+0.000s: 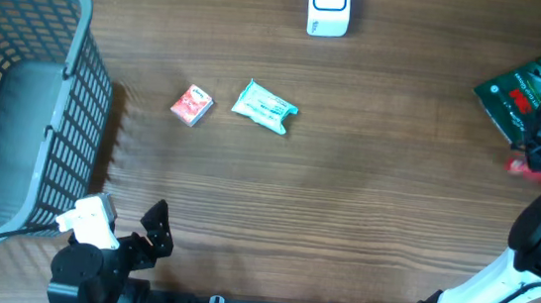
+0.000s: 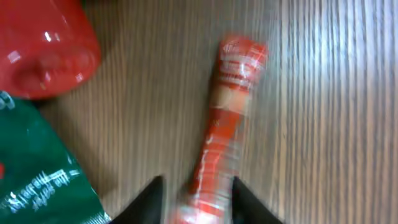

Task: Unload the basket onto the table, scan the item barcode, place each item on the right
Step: 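Carry the Nescafe stick to the right edge and release it, then lower the right gripper onto the mint-green wipes pack and grasp it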

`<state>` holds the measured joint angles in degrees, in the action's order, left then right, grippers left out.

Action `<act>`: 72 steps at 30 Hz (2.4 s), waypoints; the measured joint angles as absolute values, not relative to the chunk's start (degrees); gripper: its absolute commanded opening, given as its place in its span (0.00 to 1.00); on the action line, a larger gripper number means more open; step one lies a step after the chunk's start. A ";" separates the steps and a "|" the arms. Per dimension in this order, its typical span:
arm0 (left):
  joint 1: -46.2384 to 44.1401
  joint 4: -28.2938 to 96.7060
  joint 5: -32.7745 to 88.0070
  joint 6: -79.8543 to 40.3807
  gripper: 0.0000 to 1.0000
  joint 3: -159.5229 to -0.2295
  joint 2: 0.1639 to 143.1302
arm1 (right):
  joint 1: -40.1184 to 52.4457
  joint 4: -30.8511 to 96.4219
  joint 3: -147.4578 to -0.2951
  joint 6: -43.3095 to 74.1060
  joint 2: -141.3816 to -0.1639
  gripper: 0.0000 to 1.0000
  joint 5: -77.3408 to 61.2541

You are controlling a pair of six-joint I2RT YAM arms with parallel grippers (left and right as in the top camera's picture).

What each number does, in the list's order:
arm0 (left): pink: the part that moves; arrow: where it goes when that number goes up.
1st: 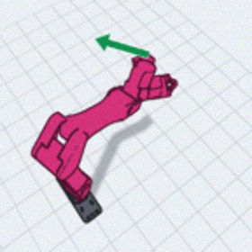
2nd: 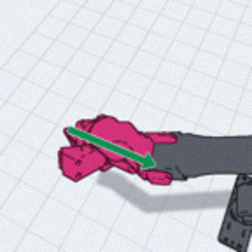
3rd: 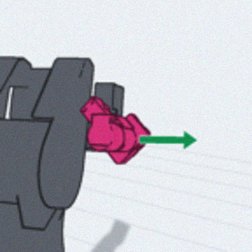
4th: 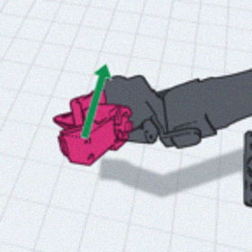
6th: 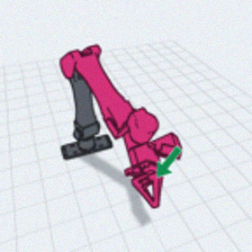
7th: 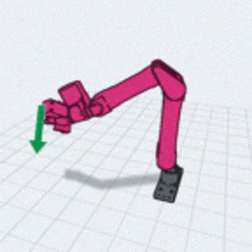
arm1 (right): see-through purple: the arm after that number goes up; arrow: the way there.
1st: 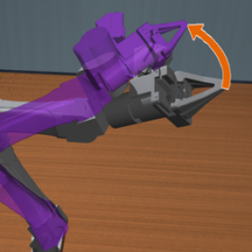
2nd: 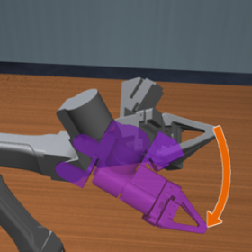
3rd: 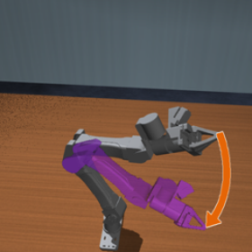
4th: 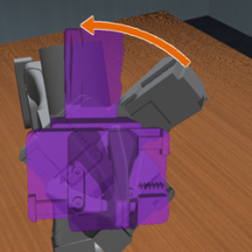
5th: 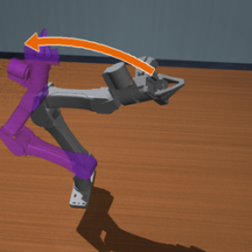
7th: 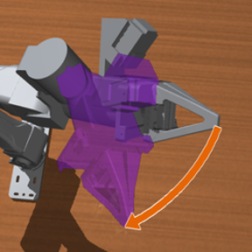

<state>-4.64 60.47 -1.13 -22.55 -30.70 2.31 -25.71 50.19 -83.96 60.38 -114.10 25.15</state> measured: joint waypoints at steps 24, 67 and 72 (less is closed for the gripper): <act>-4.64 60.47 -1.13 -22.55 1.00 -30.70 2.31 | 23.90 43.46 -87.81 42.96 -111.04 0.84 -17.43; -4.64 60.47 -1.13 -22.55 1.00 -30.70 2.31 | 18.70 73.45 -88.38 46.59 -124.38 0.04 -64.53; -4.64 60.47 -1.13 -22.55 1.00 -30.70 2.31 | 18.76 74.61 -88.38 43.48 -124.27 0.05 -67.40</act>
